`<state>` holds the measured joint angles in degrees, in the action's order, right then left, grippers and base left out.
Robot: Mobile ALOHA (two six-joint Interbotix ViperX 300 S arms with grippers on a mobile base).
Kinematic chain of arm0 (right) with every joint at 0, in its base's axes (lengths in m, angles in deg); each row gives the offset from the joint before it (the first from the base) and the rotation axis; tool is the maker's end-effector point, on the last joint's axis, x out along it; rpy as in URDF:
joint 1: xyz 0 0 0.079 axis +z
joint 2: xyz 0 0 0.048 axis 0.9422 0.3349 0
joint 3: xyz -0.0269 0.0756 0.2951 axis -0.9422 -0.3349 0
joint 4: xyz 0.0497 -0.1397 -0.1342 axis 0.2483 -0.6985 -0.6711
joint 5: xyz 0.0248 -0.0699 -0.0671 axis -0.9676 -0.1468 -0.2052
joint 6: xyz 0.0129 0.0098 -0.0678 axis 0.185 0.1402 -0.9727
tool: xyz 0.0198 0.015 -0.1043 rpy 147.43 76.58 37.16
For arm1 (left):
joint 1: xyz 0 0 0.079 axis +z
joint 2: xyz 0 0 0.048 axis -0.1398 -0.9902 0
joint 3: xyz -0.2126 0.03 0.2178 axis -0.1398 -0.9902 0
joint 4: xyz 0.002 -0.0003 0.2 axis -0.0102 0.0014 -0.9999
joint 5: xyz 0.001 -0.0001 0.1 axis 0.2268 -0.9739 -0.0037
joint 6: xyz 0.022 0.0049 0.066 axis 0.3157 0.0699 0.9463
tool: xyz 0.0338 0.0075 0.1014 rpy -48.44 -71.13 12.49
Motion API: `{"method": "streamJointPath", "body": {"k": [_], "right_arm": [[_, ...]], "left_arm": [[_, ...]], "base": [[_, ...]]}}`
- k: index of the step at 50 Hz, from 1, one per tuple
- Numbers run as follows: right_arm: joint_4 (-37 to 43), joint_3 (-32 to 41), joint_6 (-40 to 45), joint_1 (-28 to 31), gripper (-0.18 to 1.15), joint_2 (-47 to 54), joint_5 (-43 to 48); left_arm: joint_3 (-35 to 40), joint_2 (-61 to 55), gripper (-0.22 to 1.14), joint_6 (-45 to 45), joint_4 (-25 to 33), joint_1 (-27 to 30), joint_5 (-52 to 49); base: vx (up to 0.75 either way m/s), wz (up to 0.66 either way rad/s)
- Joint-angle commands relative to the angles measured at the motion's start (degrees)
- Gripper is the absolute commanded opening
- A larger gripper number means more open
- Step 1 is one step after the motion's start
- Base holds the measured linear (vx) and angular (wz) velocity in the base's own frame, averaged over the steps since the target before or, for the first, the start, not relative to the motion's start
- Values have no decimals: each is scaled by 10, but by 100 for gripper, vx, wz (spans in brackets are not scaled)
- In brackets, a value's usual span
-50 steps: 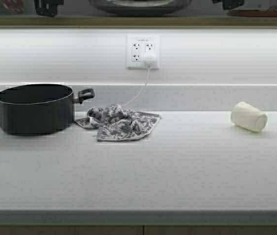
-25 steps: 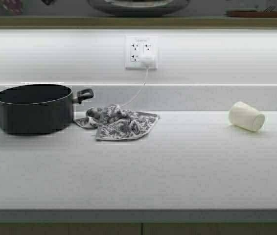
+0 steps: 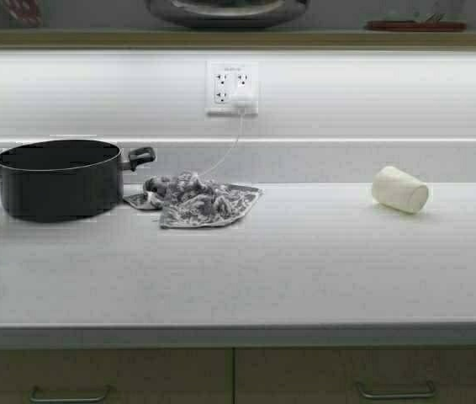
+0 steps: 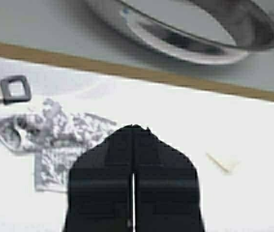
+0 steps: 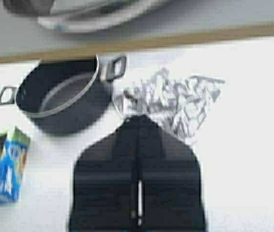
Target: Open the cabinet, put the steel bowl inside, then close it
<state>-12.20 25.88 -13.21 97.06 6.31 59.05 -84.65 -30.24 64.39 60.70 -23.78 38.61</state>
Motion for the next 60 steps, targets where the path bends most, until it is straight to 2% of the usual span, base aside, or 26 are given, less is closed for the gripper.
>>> {"method": "streamJointPath", "body": {"k": [1, 12, 20, 26, 30, 38, 47, 53, 60], "right_arm": [[-27, 25, -1, 2, 7, -11, -21], [-54, 77, 0, 2, 7, 14, -47], [-54, 57, 1, 2, 7, 12, -27], [-56, 70, -3, -18, 7, 32, 0], [-59, 76, -4, -35, 7, 33, -11], [-74, 37, -3, -61, 7, -7, -31], [-87, 6, -4, -117, 7, -81, -44], [-104, -11, -3, -190, 7, -139, -65], [-122, 4, -2, -288, 7, -142, -72]], "left_arm": [[14, 4, 5, 9, 0, -1, -5], [54, -48, 5, 33, -10, 31, -29], [45, -47, 4, 36, -28, 34, -36], [64, -61, 5, 35, -35, 57, -38], [66, -60, 4, 35, -36, 68, -44], [44, -40, 5, 37, -37, 76, -46], [26, -22, 4, 38, -37, 134, -55], [19, 4, 4, 41, -38, 181, -70], [46, 12, 5, 57, -59, 262, -88]], "base": [[-24, -5], [-29, -6], [-40, -4], [-31, -5], [-25, -6], [-26, -6], [-25, 0], [-27, 4], [-23, 4]]}}
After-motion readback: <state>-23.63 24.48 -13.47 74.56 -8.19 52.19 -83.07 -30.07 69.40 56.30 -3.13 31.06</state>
